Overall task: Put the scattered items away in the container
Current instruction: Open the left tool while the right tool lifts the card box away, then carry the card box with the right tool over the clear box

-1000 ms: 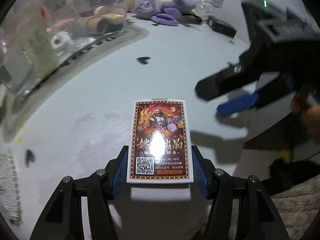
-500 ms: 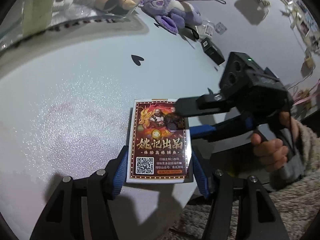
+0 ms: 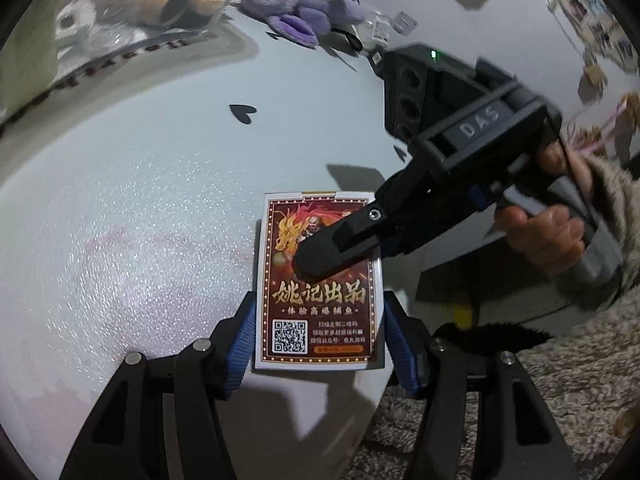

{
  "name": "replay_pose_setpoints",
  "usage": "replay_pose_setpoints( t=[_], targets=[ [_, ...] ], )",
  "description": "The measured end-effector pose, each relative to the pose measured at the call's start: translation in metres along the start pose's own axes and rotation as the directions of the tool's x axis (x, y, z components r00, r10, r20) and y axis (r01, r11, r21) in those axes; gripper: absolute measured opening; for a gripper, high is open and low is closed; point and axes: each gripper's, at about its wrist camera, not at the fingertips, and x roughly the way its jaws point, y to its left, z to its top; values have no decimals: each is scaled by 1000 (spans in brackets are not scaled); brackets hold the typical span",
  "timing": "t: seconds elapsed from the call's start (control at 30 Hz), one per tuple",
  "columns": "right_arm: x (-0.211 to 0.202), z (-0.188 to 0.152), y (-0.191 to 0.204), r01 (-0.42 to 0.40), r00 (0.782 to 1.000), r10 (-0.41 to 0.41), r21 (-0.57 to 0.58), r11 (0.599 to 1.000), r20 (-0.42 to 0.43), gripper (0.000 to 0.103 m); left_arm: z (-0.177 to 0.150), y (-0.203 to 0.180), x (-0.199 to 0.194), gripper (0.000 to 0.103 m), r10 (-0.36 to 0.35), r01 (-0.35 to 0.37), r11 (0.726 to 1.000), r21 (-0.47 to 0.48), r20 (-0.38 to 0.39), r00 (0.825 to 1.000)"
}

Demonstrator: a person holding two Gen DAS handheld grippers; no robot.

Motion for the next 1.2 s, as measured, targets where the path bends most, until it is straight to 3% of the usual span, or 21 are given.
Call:
replay_pose_setpoints(
  t=[0.1, 0.27, 0.43, 0.67, 0.9, 1.03, 1.13, 1.2],
  targets=[
    [-1, -7, 1, -17, 1000, 16, 17, 1000, 24, 20, -4, -10, -9, 62, 81, -82, 995, 51, 28, 996],
    [-4, -20, 10, -68, 995, 66, 24, 997, 72, 20, -11, -27, -32, 61, 200, -211, 971, 114, 97, 975],
    [-20, -38, 47, -125, 982, 132, -61, 990, 133, 20, -11, -53, -75, 60, 294, -336, 919, 207, 206, 933],
    [-72, -67, 145, -115, 951, 205, -351, 929, 231, 20, 19, -99, -160, 60, 375, -538, 789, 296, 461, 804],
    [-124, -89, 237, -61, 914, 280, -582, 811, 293, 20, 51, -126, -222, 59, 356, -675, 666, 316, 661, 661],
    [-153, -83, 283, -8, 904, 289, -665, 747, 313, 20, 79, -134, -244, 56, 341, -751, 575, 324, 740, 581],
    [-176, -60, 315, 24, 900, 295, -714, 700, 320, 20, 106, -131, -243, 47, 358, -830, 464, 308, 792, 494],
    [-188, -43, 335, 45, 898, 300, -747, 663, 321, 20, 129, -122, -249, 47, 383, -841, 471, 265, 798, 466]
  ],
)
